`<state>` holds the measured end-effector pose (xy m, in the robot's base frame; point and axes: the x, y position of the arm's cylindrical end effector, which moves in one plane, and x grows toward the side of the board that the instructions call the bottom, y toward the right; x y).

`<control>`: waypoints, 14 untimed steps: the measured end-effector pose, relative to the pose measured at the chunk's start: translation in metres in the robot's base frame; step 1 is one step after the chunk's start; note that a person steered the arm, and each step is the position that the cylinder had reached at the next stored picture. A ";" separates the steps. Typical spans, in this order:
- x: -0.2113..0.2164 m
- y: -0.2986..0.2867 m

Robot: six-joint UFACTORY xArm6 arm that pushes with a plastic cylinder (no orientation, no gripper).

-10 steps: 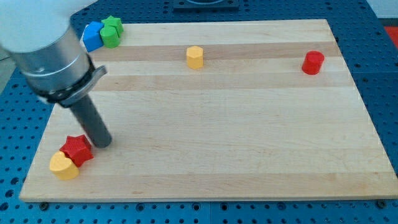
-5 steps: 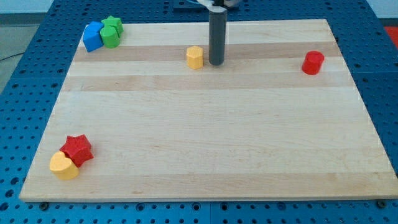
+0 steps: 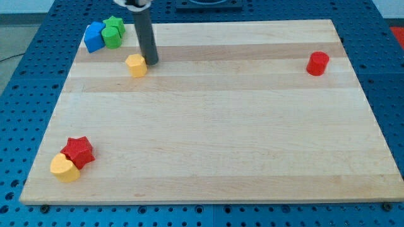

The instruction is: Move the yellow hexagon to the bottom left of the board

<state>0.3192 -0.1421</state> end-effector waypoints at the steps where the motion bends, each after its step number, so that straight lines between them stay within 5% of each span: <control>1: 0.006 -0.030; 9: 0.127 -0.065; 14: 0.166 -0.100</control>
<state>0.4848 -0.2423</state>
